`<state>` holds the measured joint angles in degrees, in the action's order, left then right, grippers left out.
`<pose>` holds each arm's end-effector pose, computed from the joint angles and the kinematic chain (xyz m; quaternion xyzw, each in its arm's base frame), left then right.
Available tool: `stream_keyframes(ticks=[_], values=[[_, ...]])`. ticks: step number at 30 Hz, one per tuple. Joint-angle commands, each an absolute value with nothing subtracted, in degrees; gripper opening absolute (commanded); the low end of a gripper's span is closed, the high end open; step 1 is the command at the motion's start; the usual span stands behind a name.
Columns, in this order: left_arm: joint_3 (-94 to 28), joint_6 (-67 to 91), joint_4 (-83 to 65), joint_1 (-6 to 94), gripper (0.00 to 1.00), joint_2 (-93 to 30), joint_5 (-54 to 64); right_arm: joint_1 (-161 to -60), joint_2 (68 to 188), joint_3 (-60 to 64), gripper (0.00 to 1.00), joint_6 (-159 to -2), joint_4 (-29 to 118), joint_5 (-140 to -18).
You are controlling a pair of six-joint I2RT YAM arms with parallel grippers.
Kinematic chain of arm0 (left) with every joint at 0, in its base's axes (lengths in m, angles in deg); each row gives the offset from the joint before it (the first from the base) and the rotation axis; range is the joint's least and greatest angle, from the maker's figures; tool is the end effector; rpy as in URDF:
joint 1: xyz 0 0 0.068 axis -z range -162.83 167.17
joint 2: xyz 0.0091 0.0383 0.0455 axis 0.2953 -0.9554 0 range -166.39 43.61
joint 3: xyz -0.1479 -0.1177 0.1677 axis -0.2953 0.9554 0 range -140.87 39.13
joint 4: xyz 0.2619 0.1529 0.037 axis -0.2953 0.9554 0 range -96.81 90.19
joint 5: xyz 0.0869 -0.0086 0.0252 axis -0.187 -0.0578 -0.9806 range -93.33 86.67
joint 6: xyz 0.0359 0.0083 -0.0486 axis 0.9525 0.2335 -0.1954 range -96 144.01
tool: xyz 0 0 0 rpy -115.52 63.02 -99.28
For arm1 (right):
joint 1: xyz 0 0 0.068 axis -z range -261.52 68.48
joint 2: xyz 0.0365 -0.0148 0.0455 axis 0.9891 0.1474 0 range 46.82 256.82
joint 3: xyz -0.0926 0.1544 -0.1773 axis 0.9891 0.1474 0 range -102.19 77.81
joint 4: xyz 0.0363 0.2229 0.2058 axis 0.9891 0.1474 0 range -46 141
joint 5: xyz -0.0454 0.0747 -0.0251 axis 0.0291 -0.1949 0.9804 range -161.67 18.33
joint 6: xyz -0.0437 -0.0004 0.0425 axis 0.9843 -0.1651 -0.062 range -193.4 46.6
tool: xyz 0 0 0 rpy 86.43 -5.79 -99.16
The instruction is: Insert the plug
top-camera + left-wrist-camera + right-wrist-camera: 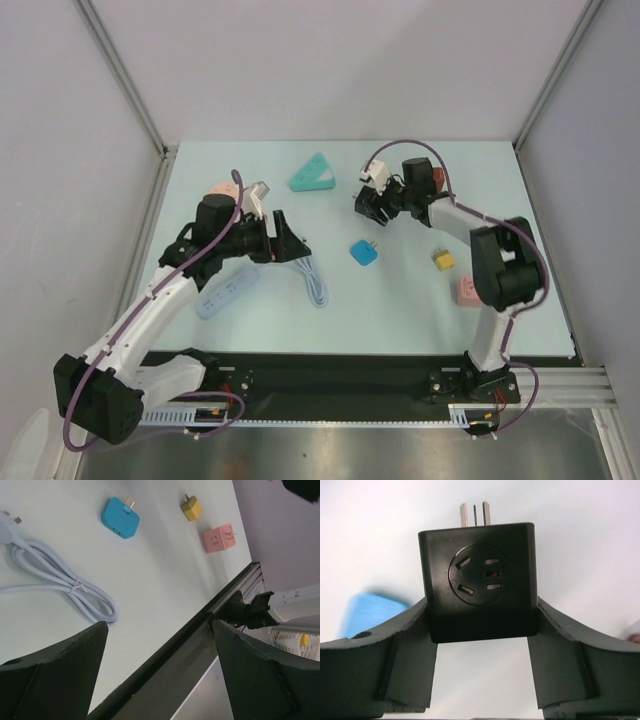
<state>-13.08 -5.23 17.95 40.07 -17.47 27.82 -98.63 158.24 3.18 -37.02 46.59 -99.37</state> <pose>0.2615 -0.1361 0.2780 0.0797 0.8548 -0.4126 0.3047 0.4399 0.1575 0.1407 -0.4863 0.7378 0.1439 0.4455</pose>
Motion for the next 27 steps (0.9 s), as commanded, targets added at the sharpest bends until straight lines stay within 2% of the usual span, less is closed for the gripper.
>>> stream_keyframes(ticks=[1,3,6,10,18,24,27], values=[[-16.77,-7.19,17.89,37.13,0.93,-15.98,30.59,-101.73,142.74,7.83,0.0,-39.72,33.56,-103.1],[-17.91,-7.37,18.06,35.03,0.93,-14.41,31.91,-101.91,138.43,11.61,0.0,-44.64,31.01,-107.33],[-19.32,-7.63,18.24,32.74,0.93,-12.73,34.37,-102.26,129.9,17.66,0.0,-49.66,26.89,-122.23],[-20.72,-8.6,17.2,31.76,0.95,-10.54,39.63,-106.03,119.19,23.75,0.0,-51.69,23.17,-127.73],[-16.86,-18.7,2.7,31.85,1.0,-5.52,54.67,-110.96,109.85,25.34,0.0,-50.19,29.42,-127.74],[-15.63,-17.14,0.49,31.85,1.0,-4.29,54.68,-111.84,108.43,24.9,0.0,-52.82,30.2,-125.28],[-14.84,-12.68,-0.21,31.94,1.0,-4.11,53.36,-111.84,109.4,24.72,0.0,-64.48,26.35,-124.58]])
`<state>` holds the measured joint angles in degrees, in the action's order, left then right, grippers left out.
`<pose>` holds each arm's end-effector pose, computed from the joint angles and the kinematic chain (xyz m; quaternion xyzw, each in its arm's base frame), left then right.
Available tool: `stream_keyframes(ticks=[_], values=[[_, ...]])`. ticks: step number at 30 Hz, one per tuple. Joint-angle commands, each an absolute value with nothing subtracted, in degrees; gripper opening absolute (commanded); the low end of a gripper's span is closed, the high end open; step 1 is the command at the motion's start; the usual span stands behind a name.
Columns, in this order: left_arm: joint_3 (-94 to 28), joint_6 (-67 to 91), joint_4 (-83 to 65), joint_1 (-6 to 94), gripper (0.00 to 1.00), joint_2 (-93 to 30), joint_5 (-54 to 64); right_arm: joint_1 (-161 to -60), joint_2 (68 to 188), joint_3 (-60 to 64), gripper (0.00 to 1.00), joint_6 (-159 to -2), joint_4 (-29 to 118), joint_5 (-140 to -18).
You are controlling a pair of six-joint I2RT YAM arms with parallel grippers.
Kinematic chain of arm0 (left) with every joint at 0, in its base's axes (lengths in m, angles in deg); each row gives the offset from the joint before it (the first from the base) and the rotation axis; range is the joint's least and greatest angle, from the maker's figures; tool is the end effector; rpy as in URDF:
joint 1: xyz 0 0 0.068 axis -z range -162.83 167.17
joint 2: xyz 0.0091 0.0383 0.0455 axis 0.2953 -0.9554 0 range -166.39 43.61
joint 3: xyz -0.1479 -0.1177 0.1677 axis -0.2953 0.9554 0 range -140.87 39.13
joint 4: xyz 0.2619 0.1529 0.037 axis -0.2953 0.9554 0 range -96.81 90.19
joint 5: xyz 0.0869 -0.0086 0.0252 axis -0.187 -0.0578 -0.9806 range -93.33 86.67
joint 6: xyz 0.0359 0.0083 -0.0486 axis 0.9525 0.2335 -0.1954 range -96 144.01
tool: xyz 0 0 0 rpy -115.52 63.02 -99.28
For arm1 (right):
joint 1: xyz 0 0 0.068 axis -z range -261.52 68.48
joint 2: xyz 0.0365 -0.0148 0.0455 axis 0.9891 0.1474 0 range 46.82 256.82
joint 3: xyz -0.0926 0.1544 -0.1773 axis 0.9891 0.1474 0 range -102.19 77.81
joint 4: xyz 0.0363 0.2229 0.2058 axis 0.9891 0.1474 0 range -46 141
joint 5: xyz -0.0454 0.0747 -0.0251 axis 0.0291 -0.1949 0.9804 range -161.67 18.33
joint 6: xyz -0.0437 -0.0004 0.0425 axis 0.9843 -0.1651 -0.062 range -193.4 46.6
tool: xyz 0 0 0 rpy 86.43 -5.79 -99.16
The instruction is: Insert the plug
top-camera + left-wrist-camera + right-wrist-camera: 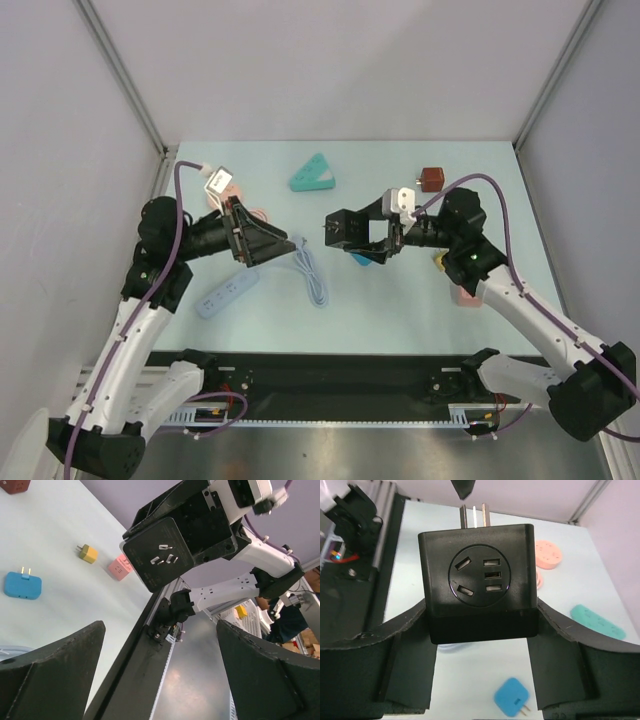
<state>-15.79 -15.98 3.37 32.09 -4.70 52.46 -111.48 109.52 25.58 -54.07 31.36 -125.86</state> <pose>0.2226 -0.0984 0.3820 0.1730 0.6983 -0.5816 0.3798 0.2474 0.1852 0.3394 -0.5557 0.4244 0.3740 0.6093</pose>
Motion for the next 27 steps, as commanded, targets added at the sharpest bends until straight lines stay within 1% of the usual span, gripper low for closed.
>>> stream_keyframes(ticks=[1,2,5,7,9,12,14,16,20,23,27], values=[[-14.66,-10.73,-0.39,32.2,1.0,-4.11,52.66,-111.93,110.45,24.9,0.0,-69.13,24.94,-124.14],[-14.57,-8.89,-0.3,32.38,1.0,-4.29,51.26,-111.85,111.15,24.55,0.0,-77.71,23.88,-124.14],[-14.4,-3.08,-1.79,33.16,0.98,-5.25,47.92,-112.11,114.05,22.97,0.0,-87.25,26.84,-124.84],[-13.35,-2.28,-6.61,33.69,0.96,-5.87,47.99,-112.28,116.16,21.56,0.0,-93.42,29.05,-126.5],[-13.08,-2.01,-13.01,34.66,0.96,-6.31,49.74,-112.28,117.31,21.38,0.0,-97.89,29.32,-129.83],[-13.69,-2.45,-19.35,35.98,0.96,-8.5,53.51,-112.55,117.75,21.64,0.0,-100.81,29.42,-133.09],[-15.71,-1.49,-19.9,36.94,0.96,-11.4,56.24,-112.55,116.97,22.61,0.0,-102.83,26.35,-134.06],[-17.03,-0.87,-19.9,37.56,0.96,-13.16,60.12,-112.55,116.61,22.79,0.0,-103.81,25.46,-135.56],[-17.73,2.63,-17.19,38.88,0.97,-16.15,61.62,-112.46,117.05,22.53,0.0,-103.81,27.13,-137.67],[-18.96,4.22,-13.85,39.67,0.99,-18.52,63.28,-112.55,117.66,22.79,0.0,-105.56,25.37,-139.34],[-19.49,3.97,-13.22,41.34,1.0,-20.63,64.78,-112.55,118.01,22.79,0.0,-106.0,24.84,-139.25]])
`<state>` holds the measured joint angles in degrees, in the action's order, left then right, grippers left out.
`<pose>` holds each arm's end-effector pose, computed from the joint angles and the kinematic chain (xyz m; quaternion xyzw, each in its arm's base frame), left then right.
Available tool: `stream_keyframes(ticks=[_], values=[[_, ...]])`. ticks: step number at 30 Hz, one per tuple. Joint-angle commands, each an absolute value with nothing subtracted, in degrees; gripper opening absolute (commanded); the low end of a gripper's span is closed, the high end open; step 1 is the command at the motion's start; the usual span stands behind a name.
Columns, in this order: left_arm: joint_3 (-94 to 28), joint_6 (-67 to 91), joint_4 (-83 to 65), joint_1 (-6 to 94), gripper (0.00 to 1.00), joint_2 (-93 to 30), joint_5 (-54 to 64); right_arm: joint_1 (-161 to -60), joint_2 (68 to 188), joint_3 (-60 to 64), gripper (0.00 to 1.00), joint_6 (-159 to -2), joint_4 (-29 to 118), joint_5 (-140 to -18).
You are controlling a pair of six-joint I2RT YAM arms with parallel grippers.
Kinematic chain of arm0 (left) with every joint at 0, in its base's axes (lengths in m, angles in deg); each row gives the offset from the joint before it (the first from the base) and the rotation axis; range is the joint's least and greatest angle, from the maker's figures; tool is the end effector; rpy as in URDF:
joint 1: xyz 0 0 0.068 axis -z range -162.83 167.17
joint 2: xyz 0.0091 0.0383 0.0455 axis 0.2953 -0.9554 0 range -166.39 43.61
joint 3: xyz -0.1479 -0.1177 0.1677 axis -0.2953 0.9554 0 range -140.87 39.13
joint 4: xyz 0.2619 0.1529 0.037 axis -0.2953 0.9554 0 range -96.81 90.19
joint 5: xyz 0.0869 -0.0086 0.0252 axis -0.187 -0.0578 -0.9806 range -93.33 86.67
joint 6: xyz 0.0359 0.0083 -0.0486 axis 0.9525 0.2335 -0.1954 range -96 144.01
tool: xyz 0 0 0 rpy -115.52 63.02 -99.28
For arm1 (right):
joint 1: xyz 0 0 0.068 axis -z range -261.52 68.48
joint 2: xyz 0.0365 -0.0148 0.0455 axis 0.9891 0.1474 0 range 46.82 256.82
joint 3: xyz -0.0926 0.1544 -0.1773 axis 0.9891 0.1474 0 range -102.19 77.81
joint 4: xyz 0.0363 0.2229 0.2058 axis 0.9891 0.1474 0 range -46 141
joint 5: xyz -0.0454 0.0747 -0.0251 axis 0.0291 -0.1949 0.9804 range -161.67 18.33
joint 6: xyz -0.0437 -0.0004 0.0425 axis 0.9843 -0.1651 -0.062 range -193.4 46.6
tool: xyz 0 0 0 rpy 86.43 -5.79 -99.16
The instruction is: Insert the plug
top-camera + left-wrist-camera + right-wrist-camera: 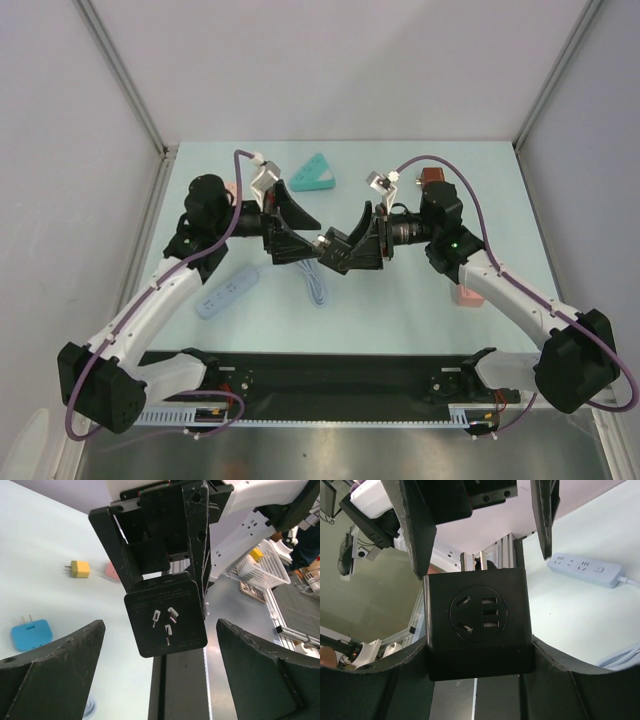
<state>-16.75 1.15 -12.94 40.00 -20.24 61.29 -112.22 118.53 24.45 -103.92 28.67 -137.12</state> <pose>0.2636 -0.1557 0.3477 0.3717 0.6072 -0.5821 0.3927 0.2646 0.2052 0.3047 -0.3730 0.6097 0.6324 0.2986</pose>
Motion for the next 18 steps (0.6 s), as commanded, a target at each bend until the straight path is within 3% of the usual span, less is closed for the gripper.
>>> stream_keyframes(ticks=[1,11,14,17,18], values=[[-19.49,3.88,-13.22,41.95,1.0,-20.81,64.7,-112.63,118.1,22.79,0.0,-106.18,24.32,-139.34],[-18.18,0.02,-15.15,45.73,0.98,-23.36,63.56,-113.86,120.21,22.26,0.0,-106.71,24.05,-137.94],[-17.74,-2.09,-16.47,46.61,0.9,-24.5,63.55,-114.3,120.91,22.09,0.0,-106.45,24.49,-137.5],[-17.56,-3.5,-16.74,47.23,0.73,-25.47,64.17,-114.31,120.92,22.0,0.0,-105.92,25.01,-136.8],[-17.47,-4.03,-16.91,47.23,0.62,-25.47,64.08,-114.31,120.83,22.0,0.0,-105.57,25.28,-136.53]])
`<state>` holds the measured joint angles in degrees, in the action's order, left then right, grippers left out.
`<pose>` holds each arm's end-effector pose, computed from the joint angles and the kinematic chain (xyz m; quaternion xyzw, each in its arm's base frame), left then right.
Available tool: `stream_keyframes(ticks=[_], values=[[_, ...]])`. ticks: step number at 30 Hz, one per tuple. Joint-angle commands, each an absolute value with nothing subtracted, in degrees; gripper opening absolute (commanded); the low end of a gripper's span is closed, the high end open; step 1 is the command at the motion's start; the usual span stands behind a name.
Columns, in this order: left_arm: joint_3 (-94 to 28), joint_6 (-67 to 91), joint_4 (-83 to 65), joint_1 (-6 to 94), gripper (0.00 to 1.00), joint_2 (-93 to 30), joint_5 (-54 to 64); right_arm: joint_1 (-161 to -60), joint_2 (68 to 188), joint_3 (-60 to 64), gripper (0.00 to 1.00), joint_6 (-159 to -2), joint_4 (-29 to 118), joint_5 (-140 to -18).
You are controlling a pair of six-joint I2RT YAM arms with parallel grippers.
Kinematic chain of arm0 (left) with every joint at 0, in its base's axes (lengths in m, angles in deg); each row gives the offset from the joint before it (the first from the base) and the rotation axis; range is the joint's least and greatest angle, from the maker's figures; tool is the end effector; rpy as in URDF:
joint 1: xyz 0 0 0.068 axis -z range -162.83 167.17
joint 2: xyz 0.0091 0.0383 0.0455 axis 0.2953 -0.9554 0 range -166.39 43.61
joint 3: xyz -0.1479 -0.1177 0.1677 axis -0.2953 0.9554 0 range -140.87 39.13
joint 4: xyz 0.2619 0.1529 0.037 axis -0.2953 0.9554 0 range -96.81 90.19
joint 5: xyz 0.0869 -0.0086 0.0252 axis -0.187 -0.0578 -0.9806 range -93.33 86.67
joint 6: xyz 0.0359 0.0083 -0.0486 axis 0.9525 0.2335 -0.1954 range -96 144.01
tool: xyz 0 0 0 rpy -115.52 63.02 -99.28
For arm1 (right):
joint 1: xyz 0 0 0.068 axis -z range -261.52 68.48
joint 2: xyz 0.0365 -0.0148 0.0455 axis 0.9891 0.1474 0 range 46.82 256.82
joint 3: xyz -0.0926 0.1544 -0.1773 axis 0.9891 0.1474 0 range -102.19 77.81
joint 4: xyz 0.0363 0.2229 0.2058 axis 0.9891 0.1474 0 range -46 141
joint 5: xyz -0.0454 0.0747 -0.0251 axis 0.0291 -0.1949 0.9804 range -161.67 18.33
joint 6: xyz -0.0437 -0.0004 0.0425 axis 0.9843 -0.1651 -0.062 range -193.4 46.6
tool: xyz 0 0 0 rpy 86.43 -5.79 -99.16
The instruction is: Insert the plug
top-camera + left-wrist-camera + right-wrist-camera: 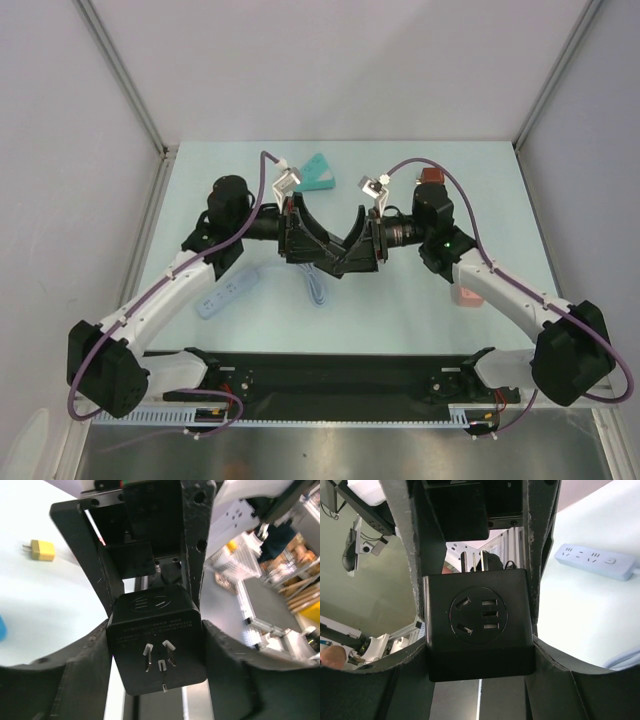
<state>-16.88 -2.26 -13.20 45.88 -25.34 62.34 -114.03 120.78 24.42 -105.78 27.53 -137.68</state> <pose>0.2628 -0.1913 0.3230 0.3742 0.6192 -0.6171 0.3093 0.2638 0.2174 0.2943 -0.3718 0.6134 0.6430 0.2683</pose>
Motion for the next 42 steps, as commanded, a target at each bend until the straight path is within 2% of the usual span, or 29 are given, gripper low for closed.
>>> stream_keyframes(ticks=[1,2,3,5,6,8,10,12,16,17,20,24,28,33,37,42], values=[[-16.86,-5.51,-17.35,47.23,0.56,-25.56,63.99,-114.31,120.91,21.83,0.0,-104.44,26.5,-136.09],[-16.6,-6.4,-18.57,47.23,0.51,-25.64,63.82,-114.31,120.92,21.39,0.0,-103.82,27.47,-135.65],[-16.07,-7.62,-19.28,47.23,0.37,-25.91,63.47,-114.31,120.92,20.95,0.11,-102.94,30.44,-135.13],[-15.37,-12.36,-23.12,47.23,0.21,-26.35,63.38,-114.31,121.0,19.98,0.27,-100.05,33.09,-133.72],[-14.15,-14.64,-25.24,47.14,0.01,-26.7,63.29,-114.31,120.66,19.72,0.41,-99.07,35.02,-133.19],[-13.08,-21.15,-30.68,47.23,0.0,-26.88,62.68,-114.31,119.95,19.45,0.53,-96.36,36.79,-130.13],[-11.85,-25.89,-34.21,47.23,0.0,-26.7,62.06,-114.39,118.38,19.36,0.58,-94.5,38.81,-125.23],[-11.5,-26.88,-33.88,47.23,0.01,-26.18,61.62,-114.31,116.97,18.84,0.71,-90.3,42.57,-119.86],[-12.02,-27.41,-31.33,47.23,0.0,-24.51,59.6,-113.69,113.63,19.62,0.8,-86.5,43.65,-112.2],[-12.2,-27.41,-30.63,47.23,0.0,-24.16,59.34,-113.69,112.32,19.89,0.88,-85.89,43.65,-111.75],[-12.99,-26.71,-28.87,47.23,0.0,-23.63,58.98,-113.34,111.42,19.98,0.9,-84.83,45.39,-111.74],[-12.99,-28.45,-27.38,47.14,0.0,-24.06,56.79,-113.07,110.55,18.4,0.99,-82.46,49.87,-111.22],[-14.48,-33.37,-23.88,46.01,0.0,-26.17,55.29,-114.21,104.67,19.45,1.0,-76.14,51.91,-100.72],[-17.12,-38.82,-19.64,43.46,0.0,-28.72,53.89,-117.81,95.35,23.84,1.0,-66.12,47.7,-88.38],[-17.3,-44.45,-21.3,42.92,0.0,-30.12,52.13,-124.65,90.87,27.0,1.0,-52.6,46.46,-82.06],[-17.38,-54.54,-26.49,42.92,0.0,-31.44,52.39,-134.94,91.82,29.47,1.0,-35.63,42.61,-69.93]])
